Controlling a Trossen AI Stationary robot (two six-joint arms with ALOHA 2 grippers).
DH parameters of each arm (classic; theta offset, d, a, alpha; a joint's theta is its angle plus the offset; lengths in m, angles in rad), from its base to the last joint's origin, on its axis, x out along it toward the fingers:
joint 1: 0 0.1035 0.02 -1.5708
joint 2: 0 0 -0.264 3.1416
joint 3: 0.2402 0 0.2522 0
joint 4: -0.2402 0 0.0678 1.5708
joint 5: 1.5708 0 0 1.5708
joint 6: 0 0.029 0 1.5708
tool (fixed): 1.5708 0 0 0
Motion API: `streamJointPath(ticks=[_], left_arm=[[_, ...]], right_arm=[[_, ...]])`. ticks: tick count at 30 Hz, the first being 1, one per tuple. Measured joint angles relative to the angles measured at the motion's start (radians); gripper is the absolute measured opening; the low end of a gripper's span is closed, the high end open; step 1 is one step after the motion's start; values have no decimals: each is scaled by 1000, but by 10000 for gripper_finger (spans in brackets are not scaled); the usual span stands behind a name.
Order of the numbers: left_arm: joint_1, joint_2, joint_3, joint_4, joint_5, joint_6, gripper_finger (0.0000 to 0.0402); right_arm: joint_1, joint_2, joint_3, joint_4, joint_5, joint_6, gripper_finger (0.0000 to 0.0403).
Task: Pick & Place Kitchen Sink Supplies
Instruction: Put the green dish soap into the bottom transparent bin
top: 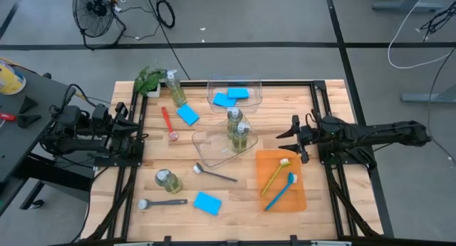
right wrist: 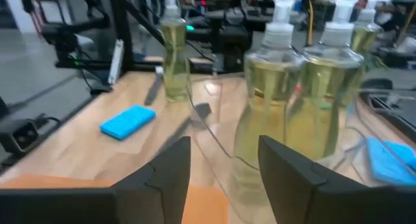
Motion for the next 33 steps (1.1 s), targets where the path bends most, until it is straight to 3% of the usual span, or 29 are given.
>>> streamJointPath(ticks=[21, 33], left_arm=[[0, 0, 0, 0, 0, 0, 37], [0, 0, 0, 0, 0, 0, 37]], right_arm=[[22, -226, -133, 74, -15, -67, 9], [35, -316, -153, 35, -14, -146, 2]])
